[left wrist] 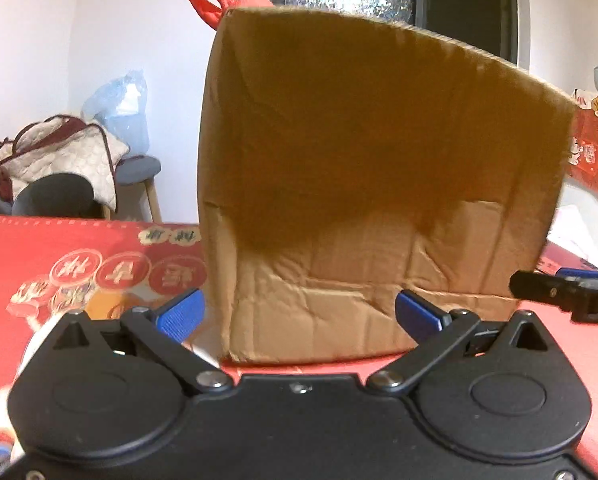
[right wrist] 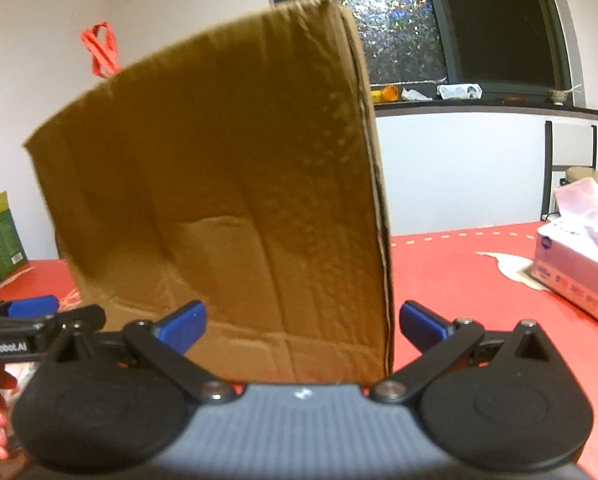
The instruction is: Fold shopping bag
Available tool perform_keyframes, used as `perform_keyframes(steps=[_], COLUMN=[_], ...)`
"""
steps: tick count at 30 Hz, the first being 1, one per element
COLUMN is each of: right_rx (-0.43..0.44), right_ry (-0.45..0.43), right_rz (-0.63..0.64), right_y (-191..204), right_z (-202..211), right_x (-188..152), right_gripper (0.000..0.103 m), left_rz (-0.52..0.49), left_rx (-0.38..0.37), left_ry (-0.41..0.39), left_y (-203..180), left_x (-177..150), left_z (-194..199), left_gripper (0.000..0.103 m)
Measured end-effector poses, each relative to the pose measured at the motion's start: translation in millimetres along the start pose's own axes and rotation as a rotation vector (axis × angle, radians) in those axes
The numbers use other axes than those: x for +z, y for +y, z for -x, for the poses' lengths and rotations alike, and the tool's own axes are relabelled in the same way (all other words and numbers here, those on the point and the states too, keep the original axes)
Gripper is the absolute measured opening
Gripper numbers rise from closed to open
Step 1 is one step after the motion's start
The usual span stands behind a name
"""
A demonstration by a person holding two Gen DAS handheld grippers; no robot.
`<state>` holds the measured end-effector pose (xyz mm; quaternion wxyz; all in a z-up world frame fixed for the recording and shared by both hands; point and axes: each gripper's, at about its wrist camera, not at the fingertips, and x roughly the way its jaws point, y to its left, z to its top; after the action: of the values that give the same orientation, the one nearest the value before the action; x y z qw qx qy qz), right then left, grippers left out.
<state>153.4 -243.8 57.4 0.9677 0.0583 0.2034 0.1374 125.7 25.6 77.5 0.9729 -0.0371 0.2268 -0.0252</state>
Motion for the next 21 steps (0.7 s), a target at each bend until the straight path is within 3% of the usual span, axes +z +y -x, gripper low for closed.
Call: perform_keyframes(steps=[10,15,21], right_rx=[-0.02,-0.072,-0.131], right_ry=[0.015,0.053,0.077], right_rz=[0.038,0.046,0.057], right_y=[29.5,43.3,39.5], right_z=[104.9,126.5,143.1], right_x=[-24.7,-37.8,-56.7], right_gripper=[0.102,0.102,0.102], left_rz=[-0.035,-0.039,0.053], left_rx=[0.049,0.042,0.044], left_ry=[0.006,0.021,0.055], left_y=[-21.9,-30.0,-24.3], left_x=[-21.3,-44.7,-65.0], left_z=[72.4,111.8,143.2], left_gripper=[0.103,0.103,0.103])
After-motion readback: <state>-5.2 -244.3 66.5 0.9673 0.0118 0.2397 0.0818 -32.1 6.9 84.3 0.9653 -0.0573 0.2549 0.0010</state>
